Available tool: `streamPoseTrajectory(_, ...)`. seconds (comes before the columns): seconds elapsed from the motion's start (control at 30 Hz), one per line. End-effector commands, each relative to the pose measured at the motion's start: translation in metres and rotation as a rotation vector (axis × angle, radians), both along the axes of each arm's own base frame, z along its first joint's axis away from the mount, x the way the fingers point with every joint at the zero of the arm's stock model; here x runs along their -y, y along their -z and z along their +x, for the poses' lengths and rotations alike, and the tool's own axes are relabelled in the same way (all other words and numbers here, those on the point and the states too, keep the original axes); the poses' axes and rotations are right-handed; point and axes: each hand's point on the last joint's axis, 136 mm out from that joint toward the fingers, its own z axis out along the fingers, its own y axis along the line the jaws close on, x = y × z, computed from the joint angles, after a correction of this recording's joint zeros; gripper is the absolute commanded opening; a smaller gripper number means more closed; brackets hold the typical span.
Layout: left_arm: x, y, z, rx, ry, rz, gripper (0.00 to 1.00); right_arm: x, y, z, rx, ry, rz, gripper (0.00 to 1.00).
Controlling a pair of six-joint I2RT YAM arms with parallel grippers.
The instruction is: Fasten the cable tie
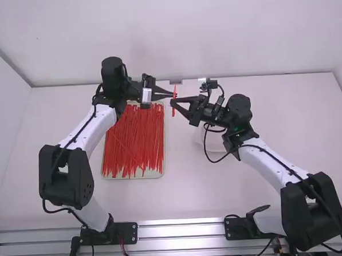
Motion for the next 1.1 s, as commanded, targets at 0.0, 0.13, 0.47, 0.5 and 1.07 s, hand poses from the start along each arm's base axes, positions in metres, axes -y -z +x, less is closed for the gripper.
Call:
streamPoseTrajectory(0.0, 0.000, 0.002, -0.008, 0.015, 0.041, -0.008, 0.02, 0.014, -0.011, 0.015, 0.029, 0.081, 0.021, 0.00)
streamPoseTrajectory(0.13, 0.000, 0.002, -0.008, 0.009, 0.042, -0.008, 0.02, 0.013, -0.012, 0.014, 0.033, 0.079, 0.023, 0.00)
streamPoseTrajectory(0.47, 0.009, 0.004, -0.015, -0.012, 0.067, -0.005, 0.02, 0.020, -0.016, 0.020, 0.029, 0.108, 0.044, 0.00)
streamPoseTrajectory(0.5, 0.009, 0.005, -0.015, -0.015, 0.067, -0.004, 0.02, 0.020, -0.016, 0.020, 0.022, 0.107, 0.047, 0.00)
streamPoseTrajectory(1.07, 0.009, 0.015, -0.018, -0.017, 0.066, -0.003, 0.02, 0.022, -0.024, 0.022, 0.040, 0.125, 0.071, 0.00)
